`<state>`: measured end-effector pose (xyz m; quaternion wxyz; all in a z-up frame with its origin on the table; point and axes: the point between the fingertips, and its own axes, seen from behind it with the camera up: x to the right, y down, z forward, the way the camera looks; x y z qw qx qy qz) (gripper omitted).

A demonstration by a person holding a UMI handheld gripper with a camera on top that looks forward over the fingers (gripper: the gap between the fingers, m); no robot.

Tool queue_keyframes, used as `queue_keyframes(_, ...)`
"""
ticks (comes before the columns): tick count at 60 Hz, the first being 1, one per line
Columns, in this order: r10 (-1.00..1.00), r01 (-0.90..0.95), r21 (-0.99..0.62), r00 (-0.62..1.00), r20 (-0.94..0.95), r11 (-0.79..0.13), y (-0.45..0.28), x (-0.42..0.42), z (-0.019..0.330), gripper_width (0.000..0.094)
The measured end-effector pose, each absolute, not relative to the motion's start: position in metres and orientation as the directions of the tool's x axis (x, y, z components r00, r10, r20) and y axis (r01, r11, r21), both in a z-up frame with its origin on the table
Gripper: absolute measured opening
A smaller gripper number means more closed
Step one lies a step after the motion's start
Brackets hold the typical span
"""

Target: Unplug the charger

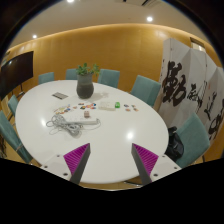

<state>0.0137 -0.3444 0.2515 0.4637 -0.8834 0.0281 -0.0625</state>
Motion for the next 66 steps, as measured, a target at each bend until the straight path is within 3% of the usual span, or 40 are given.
queue_keyframes(6,-0.101,0.007,-0.805,0.991,0.084,-0.594,-0.346,0.015,0.243,0.0865)
queue_keyframes(20,-0.063,0.021,-0.781,0.995,0.077,-0.625,-0.283,-0.02,0.185,0.0874)
queue_keyframes(45,-0.025,0.018,-0.86,0.999,0.036,-0.51,0.017,-0.105,0.08,0.0858)
queue_keyframes(56,-0.037,-0.028,-0.83,0.999,-0.009,-0.557,0.087,-0.114,0.034,0.0701)
queue_keyframes(58,-0.038,-0.031,-0.823,0.999,-0.012,-0.567,0.092,-0.114,0.028,0.0629)
queue_keyframes(62,-0.048,-0.014,-0.828,0.999,0.016,-0.56,0.101,-0.109,0.025,0.0385)
queue_keyframes(66,-0.034,0.008,-0.829,0.999,0.032,-0.559,0.103,-0.112,0.022,0.0341)
